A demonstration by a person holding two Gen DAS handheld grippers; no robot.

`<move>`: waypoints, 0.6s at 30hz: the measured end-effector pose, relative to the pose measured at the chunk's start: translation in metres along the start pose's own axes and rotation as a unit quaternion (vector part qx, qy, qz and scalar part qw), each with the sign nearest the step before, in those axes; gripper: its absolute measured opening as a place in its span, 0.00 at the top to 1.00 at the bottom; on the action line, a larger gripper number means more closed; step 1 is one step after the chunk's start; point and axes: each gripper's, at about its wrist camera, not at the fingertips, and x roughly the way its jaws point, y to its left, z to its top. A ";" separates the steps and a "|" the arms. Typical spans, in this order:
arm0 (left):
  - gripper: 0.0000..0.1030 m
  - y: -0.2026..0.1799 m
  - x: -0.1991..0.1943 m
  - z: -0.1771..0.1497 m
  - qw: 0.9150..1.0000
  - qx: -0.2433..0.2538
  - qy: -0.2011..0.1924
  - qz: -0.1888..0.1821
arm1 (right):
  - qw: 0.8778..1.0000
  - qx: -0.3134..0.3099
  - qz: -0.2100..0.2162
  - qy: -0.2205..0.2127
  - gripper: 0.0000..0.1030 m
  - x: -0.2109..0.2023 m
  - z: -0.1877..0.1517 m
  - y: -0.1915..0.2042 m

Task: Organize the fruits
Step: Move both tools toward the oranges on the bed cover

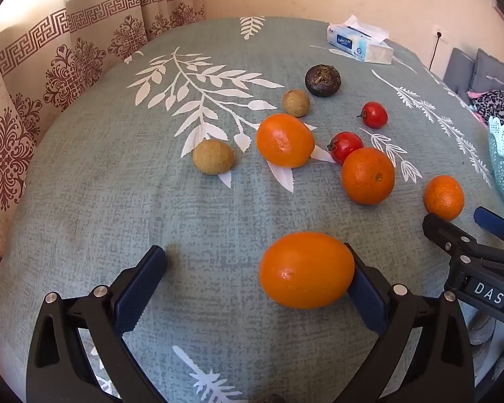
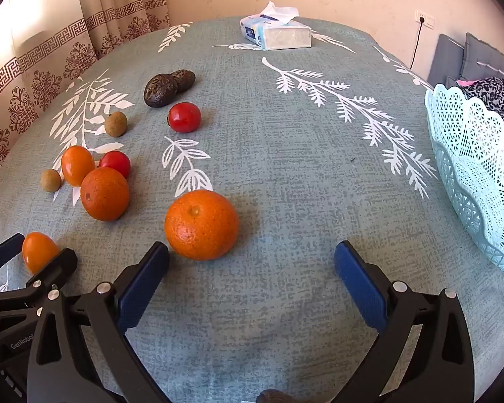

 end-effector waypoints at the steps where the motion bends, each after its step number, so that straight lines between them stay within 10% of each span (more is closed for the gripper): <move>1: 0.05 0.000 0.000 0.000 1.000 0.000 0.000 0.000 | 1.000 0.001 0.001 0.001 0.02 0.000 0.000 0.000; 18: 0.05 0.000 0.000 0.000 1.000 0.001 0.000 0.002 | 1.000 -0.014 0.018 0.018 0.02 0.003 0.003 -0.002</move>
